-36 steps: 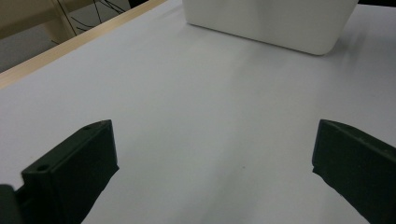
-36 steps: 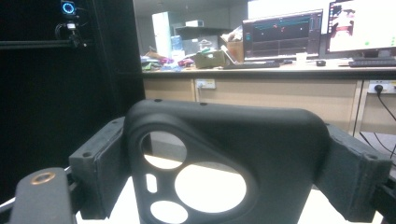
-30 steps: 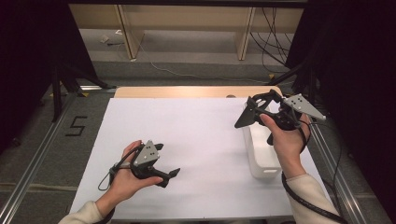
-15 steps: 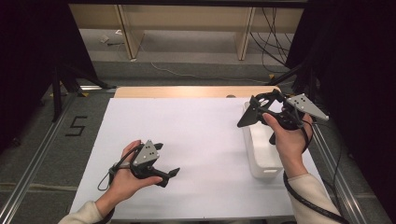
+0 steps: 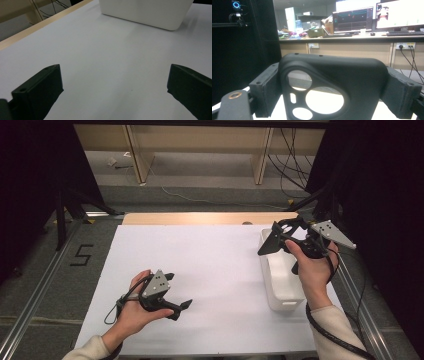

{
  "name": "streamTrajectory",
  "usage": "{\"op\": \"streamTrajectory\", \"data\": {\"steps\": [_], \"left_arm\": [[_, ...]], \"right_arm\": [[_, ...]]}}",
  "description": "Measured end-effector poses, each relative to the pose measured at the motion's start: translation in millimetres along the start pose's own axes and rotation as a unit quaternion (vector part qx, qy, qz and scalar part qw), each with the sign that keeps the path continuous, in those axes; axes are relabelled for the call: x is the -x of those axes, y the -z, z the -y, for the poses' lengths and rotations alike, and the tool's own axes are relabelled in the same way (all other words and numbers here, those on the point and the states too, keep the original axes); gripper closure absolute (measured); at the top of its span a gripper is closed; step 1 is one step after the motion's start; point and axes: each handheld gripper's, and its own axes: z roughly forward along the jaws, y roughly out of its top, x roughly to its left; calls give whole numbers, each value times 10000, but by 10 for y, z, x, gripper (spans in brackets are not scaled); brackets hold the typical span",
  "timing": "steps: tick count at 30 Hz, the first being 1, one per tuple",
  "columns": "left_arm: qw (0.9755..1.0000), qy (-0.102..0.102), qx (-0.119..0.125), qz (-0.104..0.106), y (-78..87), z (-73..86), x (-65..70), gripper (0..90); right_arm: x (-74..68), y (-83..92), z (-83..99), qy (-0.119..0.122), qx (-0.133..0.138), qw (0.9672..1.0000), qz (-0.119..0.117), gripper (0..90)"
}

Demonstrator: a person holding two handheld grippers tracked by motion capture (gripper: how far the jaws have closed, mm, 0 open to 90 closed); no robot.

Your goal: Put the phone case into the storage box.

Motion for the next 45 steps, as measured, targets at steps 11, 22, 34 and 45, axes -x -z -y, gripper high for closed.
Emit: {"op": "streamTrajectory", "data": {"steps": [11, 22, 34, 45], "left_arm": [[10000, 6, -4, -10, -3, 3, -4, 0], [10000, 2, -7, 0, -6, 4, -4, 0], [10000, 2, -8, -6, -6, 5, -5, 0], [10000, 0, -6, -4, -7, 6, -4, 0]], "right_arm": [[71, 17, -4, -16, 23, 9999, 111, 152], [114, 16, 15, -21, -8, 9998, 188, 152], [180, 25, 29, -20, -35, 9996, 297, 152], [216, 28, 42, 3, -74, 9993, 362, 152]]}}
